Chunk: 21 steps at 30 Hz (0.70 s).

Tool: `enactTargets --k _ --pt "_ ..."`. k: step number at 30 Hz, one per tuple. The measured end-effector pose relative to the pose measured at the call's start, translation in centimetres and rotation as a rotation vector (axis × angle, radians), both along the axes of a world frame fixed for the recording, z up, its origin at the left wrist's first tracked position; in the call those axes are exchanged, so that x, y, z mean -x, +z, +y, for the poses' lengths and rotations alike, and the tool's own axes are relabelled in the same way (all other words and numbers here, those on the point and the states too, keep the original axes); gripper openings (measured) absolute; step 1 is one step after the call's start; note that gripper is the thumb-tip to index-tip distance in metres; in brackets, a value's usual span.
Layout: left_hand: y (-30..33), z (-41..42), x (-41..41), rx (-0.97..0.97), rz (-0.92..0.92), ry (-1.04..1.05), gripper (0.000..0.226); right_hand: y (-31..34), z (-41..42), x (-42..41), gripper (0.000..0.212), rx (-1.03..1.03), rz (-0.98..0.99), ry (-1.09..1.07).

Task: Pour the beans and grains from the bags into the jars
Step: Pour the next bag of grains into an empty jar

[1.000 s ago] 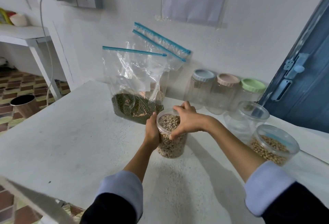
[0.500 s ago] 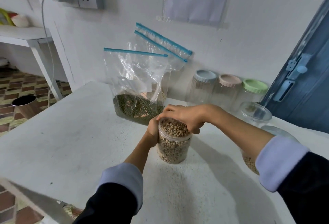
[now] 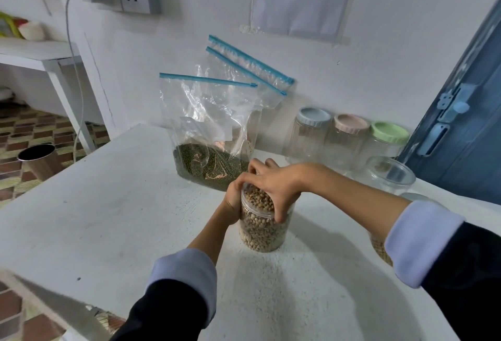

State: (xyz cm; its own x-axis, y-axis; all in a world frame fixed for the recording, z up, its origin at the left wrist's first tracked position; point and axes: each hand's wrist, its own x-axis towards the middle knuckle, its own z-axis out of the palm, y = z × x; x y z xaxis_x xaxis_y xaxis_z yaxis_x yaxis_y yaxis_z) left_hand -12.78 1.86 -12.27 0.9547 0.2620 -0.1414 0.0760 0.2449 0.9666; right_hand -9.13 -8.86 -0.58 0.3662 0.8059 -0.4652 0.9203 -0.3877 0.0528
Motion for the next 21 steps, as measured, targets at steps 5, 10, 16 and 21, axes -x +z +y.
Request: enactTargets --k 5,10,16,21 --pt "-0.4 0.2 -0.1 -0.139 -0.069 -0.025 0.024 0.2 -0.4 0.1 0.093 -0.012 0.005 0.057" --pt "-1.4 0.5 -1.3 -0.197 -0.030 -0.079 0.038 0.4 -0.4 0.1 0.094 -0.025 0.011 0.018" --pt "-0.2 -0.3 0.1 -0.121 0.016 0.053 0.021 0.5 -1.1 1.1 0.094 -0.086 -0.013 -0.389" --pt "0.2 -0.6 0.3 0.015 0.065 0.085 0.034 2.2 -2.6 0.0 0.068 -0.295 -0.162 -0.227"
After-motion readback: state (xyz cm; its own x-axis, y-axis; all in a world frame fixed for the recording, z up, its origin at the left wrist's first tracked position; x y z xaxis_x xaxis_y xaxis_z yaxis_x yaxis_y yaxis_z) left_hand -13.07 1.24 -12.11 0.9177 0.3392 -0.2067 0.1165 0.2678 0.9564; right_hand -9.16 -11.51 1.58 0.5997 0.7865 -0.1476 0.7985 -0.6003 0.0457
